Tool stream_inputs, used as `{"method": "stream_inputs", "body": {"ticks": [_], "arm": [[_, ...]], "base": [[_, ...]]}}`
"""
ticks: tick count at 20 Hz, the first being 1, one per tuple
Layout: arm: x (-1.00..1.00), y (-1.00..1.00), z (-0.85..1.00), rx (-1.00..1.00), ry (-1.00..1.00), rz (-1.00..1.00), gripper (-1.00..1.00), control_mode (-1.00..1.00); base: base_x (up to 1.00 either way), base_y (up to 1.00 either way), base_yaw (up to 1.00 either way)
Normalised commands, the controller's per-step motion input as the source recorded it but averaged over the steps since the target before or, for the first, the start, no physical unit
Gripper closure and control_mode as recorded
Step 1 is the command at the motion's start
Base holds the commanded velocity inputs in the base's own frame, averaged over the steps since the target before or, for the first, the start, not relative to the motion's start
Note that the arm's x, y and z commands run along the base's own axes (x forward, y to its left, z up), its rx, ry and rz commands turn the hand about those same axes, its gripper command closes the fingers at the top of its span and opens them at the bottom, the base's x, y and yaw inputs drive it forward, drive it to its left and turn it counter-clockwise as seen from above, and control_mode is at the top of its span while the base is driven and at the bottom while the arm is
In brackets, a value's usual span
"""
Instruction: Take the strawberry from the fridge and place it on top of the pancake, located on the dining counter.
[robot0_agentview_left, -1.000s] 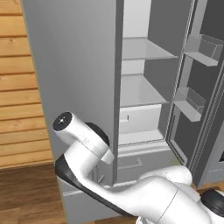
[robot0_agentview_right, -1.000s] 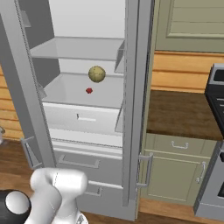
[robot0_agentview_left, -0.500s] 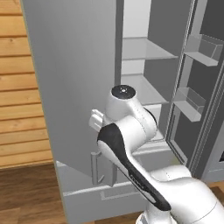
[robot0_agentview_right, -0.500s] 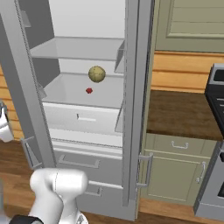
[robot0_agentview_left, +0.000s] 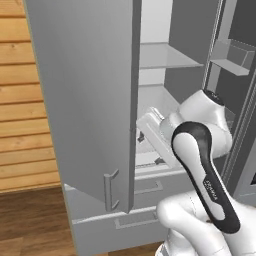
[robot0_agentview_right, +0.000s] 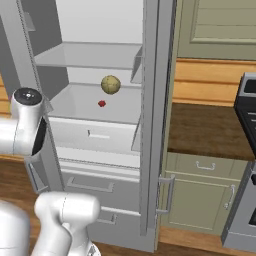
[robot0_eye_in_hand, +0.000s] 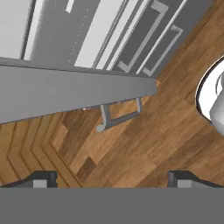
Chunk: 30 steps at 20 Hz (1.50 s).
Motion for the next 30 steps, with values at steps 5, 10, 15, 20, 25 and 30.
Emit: {"method": "stream_inputs", "body": {"ticks": [5,10,15,20,25,30], "arm": [[0.28,-0.46,0.14,0.26,0.00,0.00,-1.00,-1.00],[0.56,-0.06,0.12,0.29,0.00,0.05,-1.00,-1.00],[0.56,0.00,0.29,0.28,0.00,0.05,-1.00,-1.00],[0.48,0.00,0.32,0.27,0.11,0.00,-1.00,-1.00],[0.46,0.07,0.16,0.23,0.16,0.00,-1.00,-1.00],[0.23,0.22,0.04,0.12,0.26,0.03,-1.00,-1.00]], "base": [[0.00,0.00,0.00],[0.00,0.00,0.00],[0.00,0.00,0.00],[0.00,0.00,0.00],[0.00,0.00,0.00],[0.00,0.00,0.00]]}}
